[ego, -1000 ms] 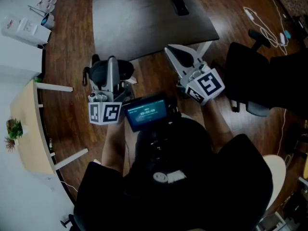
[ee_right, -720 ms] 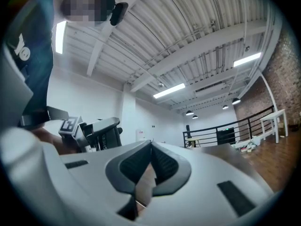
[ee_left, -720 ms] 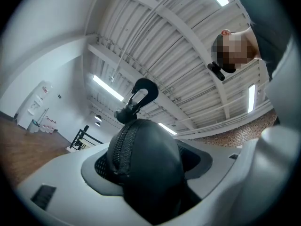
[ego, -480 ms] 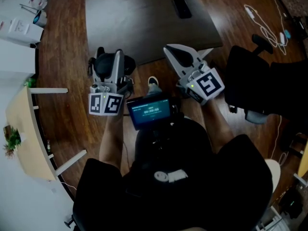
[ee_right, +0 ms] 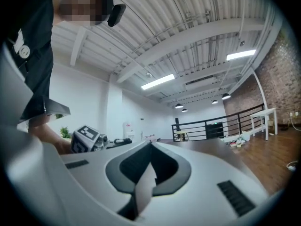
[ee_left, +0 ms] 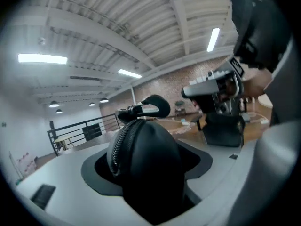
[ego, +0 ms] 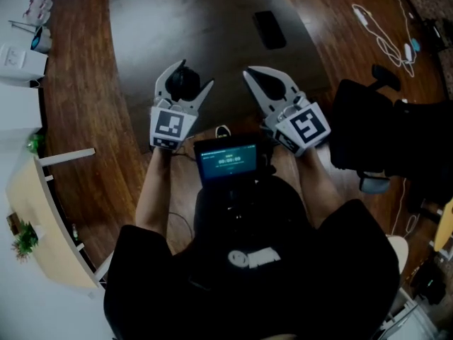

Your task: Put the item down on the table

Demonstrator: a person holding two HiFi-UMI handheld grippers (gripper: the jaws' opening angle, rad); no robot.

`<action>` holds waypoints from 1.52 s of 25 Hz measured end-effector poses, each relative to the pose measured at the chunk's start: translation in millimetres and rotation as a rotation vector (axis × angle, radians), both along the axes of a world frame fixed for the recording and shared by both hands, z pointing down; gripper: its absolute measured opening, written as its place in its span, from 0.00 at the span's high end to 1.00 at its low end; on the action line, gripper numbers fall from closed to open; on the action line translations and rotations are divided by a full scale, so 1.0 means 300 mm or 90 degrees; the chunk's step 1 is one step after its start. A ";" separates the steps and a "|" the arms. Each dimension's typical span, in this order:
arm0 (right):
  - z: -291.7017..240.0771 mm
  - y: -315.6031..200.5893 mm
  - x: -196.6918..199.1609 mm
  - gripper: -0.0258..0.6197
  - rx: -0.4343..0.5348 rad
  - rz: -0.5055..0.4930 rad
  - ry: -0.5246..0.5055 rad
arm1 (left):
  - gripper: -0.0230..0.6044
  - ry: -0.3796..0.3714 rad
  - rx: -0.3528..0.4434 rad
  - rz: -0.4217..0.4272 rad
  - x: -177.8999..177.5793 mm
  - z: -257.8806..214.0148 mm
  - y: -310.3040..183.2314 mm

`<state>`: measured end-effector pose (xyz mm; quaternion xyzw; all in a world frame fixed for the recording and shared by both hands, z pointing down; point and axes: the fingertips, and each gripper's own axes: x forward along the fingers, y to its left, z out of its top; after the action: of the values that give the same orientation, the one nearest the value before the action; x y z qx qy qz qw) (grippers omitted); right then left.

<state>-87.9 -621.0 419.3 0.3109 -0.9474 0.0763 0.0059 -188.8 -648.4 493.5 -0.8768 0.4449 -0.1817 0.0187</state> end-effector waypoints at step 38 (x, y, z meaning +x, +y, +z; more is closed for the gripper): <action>0.119 -0.201 0.041 0.96 -0.060 0.061 0.036 | 0.40 -0.295 -0.297 0.159 0.027 0.486 -0.192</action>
<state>-75.5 -681.2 454.9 0.3571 -0.9263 0.1125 0.0437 -180.7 -705.9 639.2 -0.8406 0.2647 -0.4688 -0.0597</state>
